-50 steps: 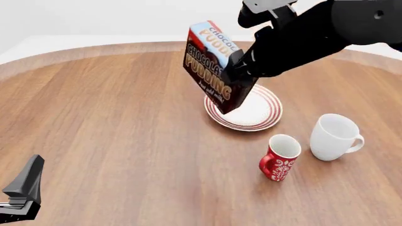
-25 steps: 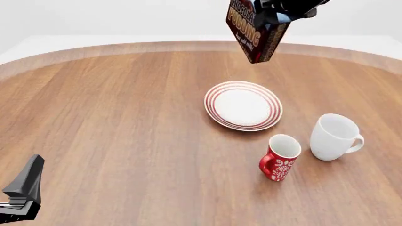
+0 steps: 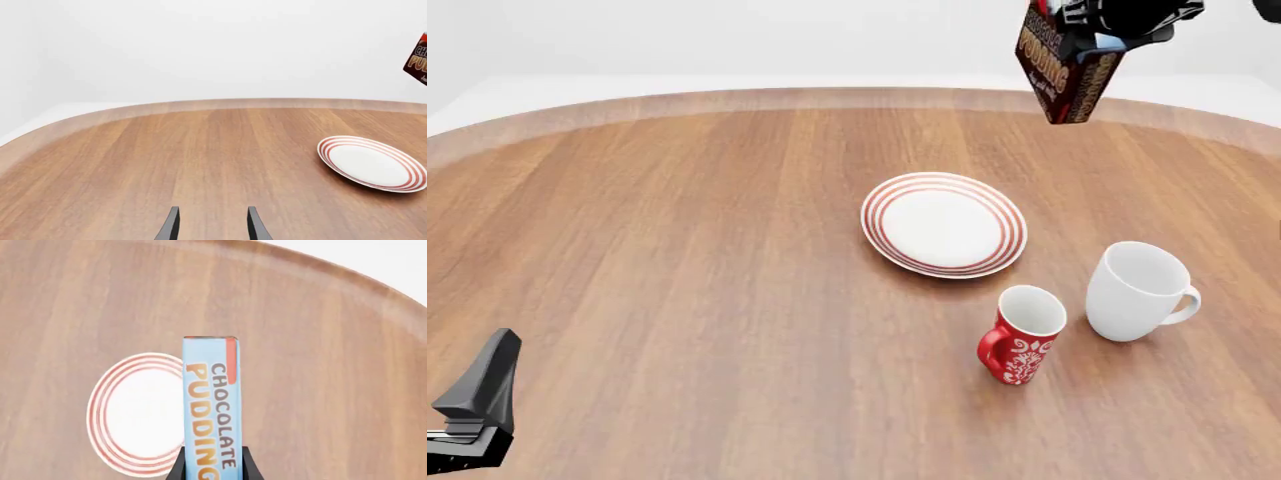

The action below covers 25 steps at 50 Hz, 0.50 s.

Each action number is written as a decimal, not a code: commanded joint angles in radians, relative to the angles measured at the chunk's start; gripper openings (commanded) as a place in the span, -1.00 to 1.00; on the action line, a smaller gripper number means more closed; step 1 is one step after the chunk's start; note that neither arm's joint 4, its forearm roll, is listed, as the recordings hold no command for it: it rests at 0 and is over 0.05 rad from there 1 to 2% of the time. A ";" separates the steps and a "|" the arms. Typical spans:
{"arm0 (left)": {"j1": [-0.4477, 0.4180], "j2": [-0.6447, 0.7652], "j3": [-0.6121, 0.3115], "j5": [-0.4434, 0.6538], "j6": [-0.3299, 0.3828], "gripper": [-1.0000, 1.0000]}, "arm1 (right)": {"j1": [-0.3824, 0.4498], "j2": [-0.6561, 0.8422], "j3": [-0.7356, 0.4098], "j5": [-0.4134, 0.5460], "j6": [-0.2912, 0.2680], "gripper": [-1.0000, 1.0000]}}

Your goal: Put the chocolate pudding to the right of the plate.

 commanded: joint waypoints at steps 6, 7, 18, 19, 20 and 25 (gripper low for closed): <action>0.000 0.000 0.000 0.000 0.000 1.00 | -0.112 0.117 0.000 -0.048 -0.027 -1.00; 0.000 0.000 0.000 0.000 0.000 1.00 | -0.108 0.124 0.008 -0.051 -0.024 -1.00; 0.000 0.000 0.000 0.000 0.000 1.00 | -0.151 0.156 0.200 -0.180 -0.034 -1.00; 0.000 0.000 0.000 0.000 0.000 1.00 | -0.154 0.162 0.205 -0.182 -0.035 -1.00; 0.000 0.000 0.000 0.000 0.000 1.00 | -0.162 0.162 0.217 -0.193 -0.038 -1.00; 0.000 0.000 0.000 0.000 0.000 1.00 | -0.181 0.161 0.300 -0.252 -0.039 -1.00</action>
